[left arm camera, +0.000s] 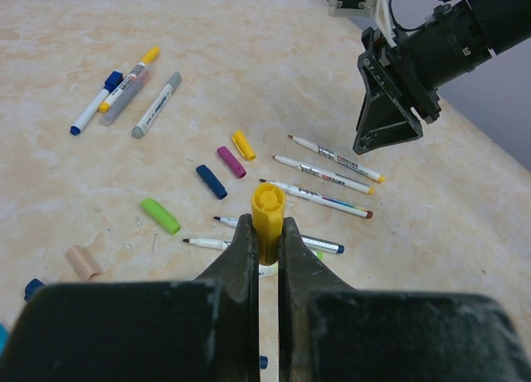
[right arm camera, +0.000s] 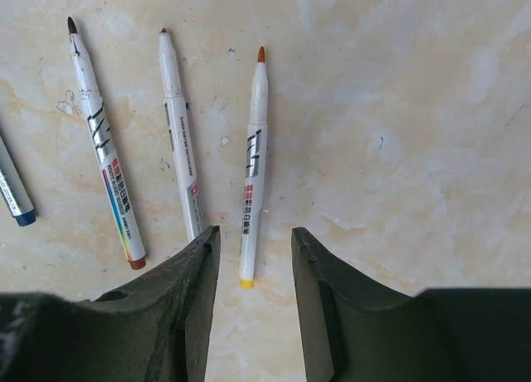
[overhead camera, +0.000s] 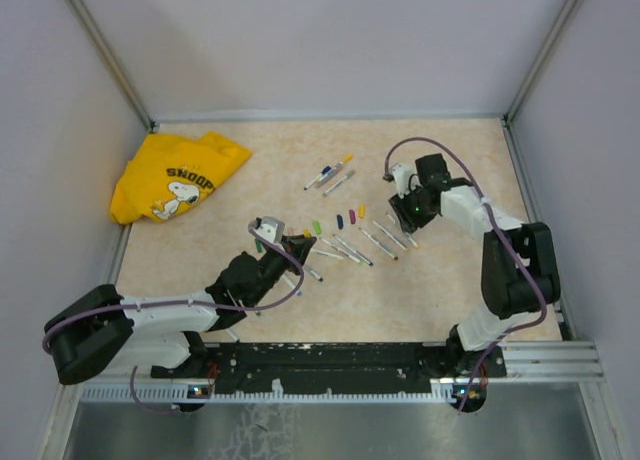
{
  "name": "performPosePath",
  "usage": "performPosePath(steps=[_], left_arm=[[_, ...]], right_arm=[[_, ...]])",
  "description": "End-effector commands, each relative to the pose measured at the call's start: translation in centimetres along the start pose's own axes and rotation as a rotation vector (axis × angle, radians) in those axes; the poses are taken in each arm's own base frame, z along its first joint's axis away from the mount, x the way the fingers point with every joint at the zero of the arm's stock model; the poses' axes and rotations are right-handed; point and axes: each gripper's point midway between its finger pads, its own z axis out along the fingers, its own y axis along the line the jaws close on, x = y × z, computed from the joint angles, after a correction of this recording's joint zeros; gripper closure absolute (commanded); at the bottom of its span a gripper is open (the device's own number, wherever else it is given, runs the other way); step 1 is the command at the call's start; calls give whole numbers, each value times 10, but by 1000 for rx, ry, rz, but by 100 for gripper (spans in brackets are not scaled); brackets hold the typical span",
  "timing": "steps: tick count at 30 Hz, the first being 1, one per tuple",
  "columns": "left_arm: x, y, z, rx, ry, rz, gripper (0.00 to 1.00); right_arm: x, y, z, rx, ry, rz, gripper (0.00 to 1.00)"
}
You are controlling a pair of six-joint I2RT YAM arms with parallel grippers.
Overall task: Open the pen caps
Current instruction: Place the pen cap at the center of the board.
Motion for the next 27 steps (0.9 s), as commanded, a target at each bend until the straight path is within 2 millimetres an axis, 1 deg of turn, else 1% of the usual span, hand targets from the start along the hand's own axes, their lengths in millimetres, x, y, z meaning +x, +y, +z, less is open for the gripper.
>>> performPosePath(steps=[1,11,13,15,17,20,21,23,27], left_arm=[[-10,-6,4,13,-28,-4,100],[-9,-14,18,18,15,26,100],[-12,-20,24,33,13,30,100],[-18,-31,33,68,3,27,100],[-22,-42,45,95,6,31,100],[-18,-56,69,109,59,43,100],[-8,-58,79,98,100,51,100],[2,-62,96,82,152,56,100],[26,-59,129,2,276,49,100]], right_arm=[[-28,-9,-21,37,-109,-26,59],[-37,-5,-34,33,-165,-36,59],[-40,-6,-37,37,-177,-34,59],[-41,-7,-40,41,-188,-29,59],[-42,-10,-43,51,-199,-20,59],[-42,-22,-50,92,-215,12,59],[-42,-28,-52,114,-220,27,59],[-41,-41,-57,172,-234,61,59],[-40,-73,-74,335,-271,150,60]])
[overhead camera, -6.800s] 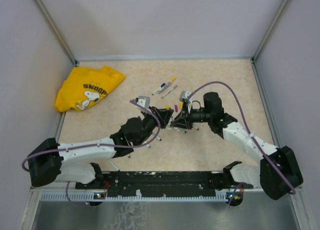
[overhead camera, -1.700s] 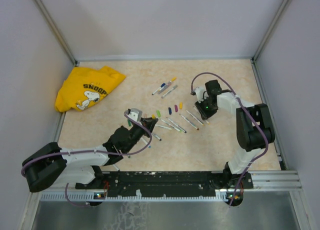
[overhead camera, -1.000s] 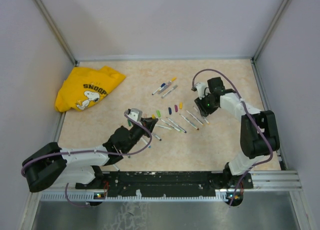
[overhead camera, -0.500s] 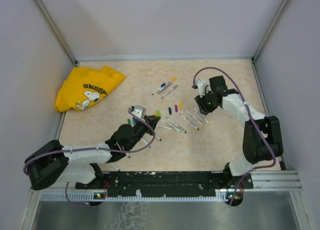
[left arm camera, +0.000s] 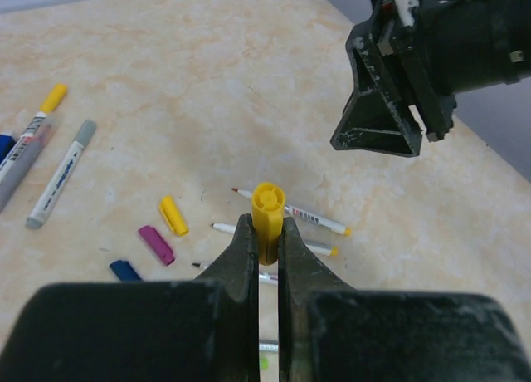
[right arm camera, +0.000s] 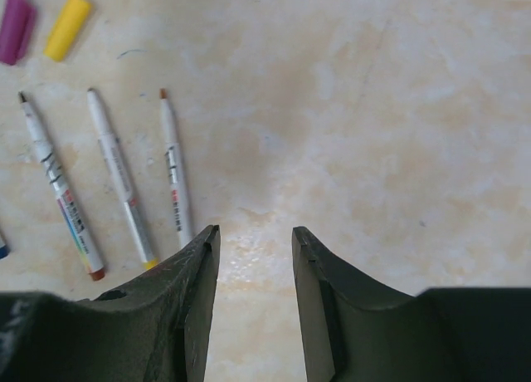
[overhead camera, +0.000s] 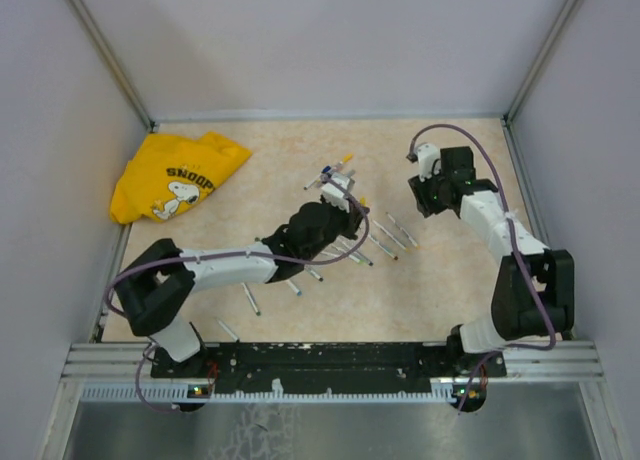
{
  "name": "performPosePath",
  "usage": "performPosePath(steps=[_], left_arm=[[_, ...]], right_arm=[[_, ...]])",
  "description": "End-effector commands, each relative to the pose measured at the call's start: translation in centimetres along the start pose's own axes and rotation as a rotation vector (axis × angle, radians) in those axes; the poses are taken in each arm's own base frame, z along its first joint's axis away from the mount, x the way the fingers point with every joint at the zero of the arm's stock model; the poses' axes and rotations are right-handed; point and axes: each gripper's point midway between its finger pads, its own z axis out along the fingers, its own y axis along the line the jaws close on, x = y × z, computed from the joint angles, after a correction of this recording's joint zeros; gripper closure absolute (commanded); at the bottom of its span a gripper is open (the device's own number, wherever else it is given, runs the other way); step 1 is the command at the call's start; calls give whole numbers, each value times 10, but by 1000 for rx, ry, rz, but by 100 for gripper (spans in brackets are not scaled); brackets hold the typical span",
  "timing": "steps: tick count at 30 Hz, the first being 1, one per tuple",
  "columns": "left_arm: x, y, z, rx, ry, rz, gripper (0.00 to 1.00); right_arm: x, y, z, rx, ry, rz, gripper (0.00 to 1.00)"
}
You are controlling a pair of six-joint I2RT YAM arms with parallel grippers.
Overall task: Open the pen caps
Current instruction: Place the pen cap at the center of the board.
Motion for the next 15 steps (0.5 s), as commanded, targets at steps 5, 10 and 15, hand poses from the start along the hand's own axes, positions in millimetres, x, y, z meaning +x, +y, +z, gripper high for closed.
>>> performPosePath(steps=[5,10,15], left_arm=[[56,22,61,-189,334,-20,100],[68,35,90,-268,419,-46,100],[81,50,112,-300,488,-110,100]], right_arm=[[-29,-57,-31,302,-156,121,60],[-31,-62,-34,337,-169,136,61],[-34,-66,-40,365,-196,143,62]])
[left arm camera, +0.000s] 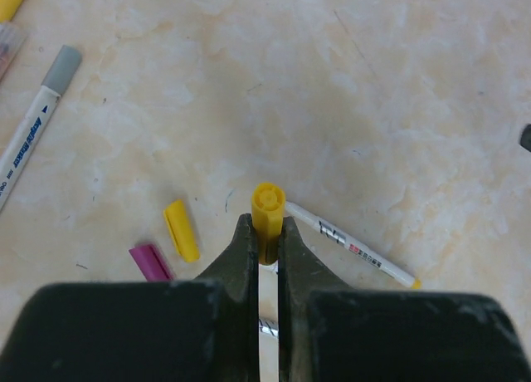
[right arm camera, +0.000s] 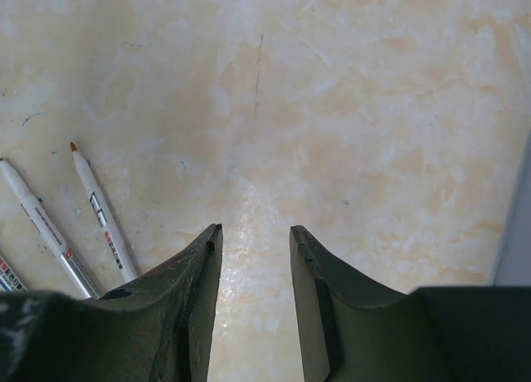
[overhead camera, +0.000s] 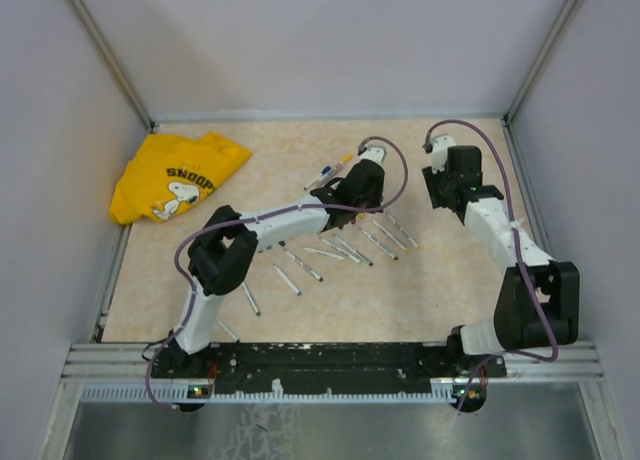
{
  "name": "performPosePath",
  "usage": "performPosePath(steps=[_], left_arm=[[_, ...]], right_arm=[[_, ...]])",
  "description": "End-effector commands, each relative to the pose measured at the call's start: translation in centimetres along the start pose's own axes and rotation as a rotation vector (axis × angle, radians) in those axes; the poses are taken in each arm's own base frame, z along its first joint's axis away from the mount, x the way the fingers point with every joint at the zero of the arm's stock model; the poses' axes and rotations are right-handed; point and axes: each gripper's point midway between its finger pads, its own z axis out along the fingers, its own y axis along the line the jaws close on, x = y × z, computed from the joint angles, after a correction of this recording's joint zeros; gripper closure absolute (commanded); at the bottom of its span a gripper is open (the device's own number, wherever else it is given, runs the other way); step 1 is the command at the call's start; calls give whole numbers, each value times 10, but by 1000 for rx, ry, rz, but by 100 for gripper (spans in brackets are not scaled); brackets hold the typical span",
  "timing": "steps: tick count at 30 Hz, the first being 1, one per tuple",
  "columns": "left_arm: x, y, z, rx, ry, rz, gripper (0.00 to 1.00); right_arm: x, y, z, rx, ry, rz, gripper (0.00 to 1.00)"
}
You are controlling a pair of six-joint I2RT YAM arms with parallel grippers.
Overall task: Open the pen caps
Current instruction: Place the pen cap at the center of the board.
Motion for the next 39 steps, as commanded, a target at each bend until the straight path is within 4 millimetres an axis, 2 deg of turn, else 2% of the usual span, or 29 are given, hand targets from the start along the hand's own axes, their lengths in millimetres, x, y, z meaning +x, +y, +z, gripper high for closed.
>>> performPosePath(steps=[1,6,13,23,31,35,39], left_arm=[[14,17,17,-41,125,-65,100],[25,24,41,-23,219,-105,99],[32,26,53,8,257,-137,92],[38,28,60,41,293,-173,80],[41,34,63,38,309,-202,75],[40,33,63,47,308,-201,70],[36,31,63,57,296,-201,70]], right_arm=[[-27,-16,-16,76,-111,29,62],[-27,-16,-16,72,-114,30,62],[-27,-14,-15,60,-115,30,62],[-27,-10,-15,43,-119,26,62],[-28,-10,-17,41,-124,25,62],[-28,-9,-16,35,-123,22,62],[-29,-9,-17,34,-125,22,62]])
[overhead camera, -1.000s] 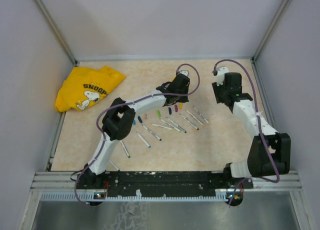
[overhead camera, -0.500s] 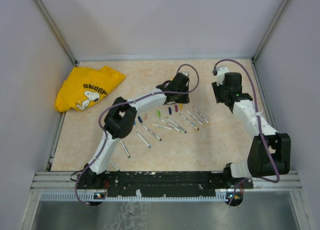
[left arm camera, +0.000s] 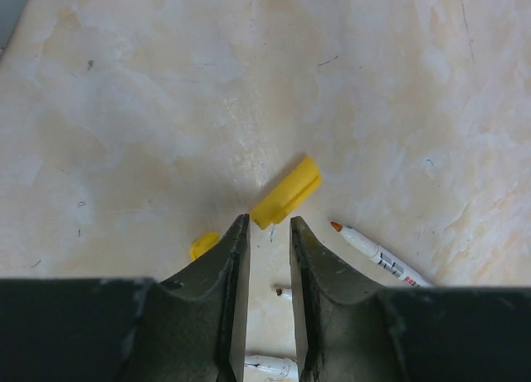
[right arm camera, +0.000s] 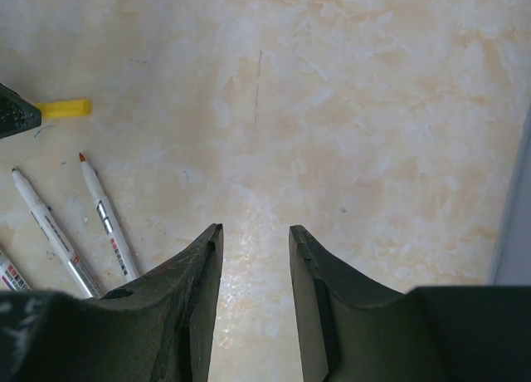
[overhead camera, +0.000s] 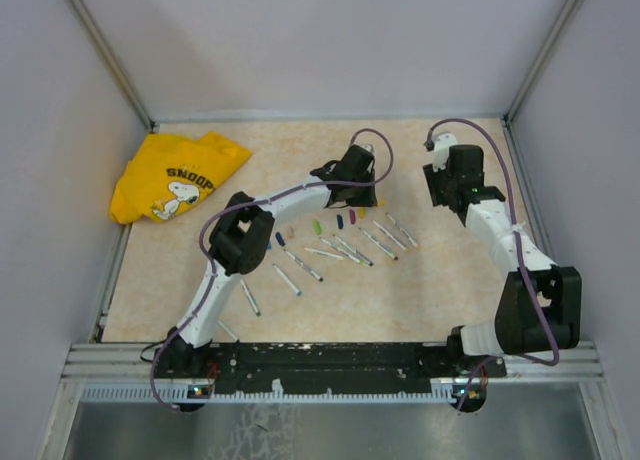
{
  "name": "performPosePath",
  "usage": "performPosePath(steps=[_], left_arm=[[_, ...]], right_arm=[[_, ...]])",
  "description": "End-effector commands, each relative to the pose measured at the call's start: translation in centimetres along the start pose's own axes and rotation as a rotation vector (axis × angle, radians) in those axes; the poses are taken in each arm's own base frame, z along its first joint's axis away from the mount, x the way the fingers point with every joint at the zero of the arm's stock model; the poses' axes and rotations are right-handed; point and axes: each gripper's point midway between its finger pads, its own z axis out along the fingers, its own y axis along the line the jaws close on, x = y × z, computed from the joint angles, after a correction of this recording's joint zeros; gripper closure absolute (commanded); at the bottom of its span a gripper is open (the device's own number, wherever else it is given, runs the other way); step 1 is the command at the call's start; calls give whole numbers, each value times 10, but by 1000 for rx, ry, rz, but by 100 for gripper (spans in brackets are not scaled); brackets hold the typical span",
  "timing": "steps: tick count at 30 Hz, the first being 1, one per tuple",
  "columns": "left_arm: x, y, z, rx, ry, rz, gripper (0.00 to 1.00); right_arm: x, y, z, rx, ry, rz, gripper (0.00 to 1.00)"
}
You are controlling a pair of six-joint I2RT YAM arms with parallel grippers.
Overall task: Open the pen caps
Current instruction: Place the pen cap at the center of the board, then move the pen to the center of the board.
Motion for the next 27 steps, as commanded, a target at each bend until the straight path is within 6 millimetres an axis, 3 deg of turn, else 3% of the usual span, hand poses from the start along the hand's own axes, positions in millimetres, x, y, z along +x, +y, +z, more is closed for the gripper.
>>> performPosePath(steps=[1,6,8,10,14,19,24,27], left_arm=[[-11,-7,-3,29,-23,-4,70],[-30,-20,-26,79,-86,52,70],[-38,-30,-44,134,-119,99,69],[-53,-42,-74,202,-186,175,68],[-63,-38,-118,298,-300,291,61],[-69,13,-145,264,-320,370,53],[-71,72,-148,70,-273,427,45],[-71,97,-146,-9,-247,454,38]], right_arm=[[-21,-6,-11,19,-84,8,62],[-21,-4,-11,4,-86,6,62],[-22,-1,-12,-9,-89,4,62],[-22,2,-14,-31,-93,-3,62],[-22,21,-21,-145,-99,-45,63],[-19,55,-31,-351,-116,-113,64],[-16,70,-36,-442,-116,-144,64],[-15,73,-36,-462,-114,-152,64]])
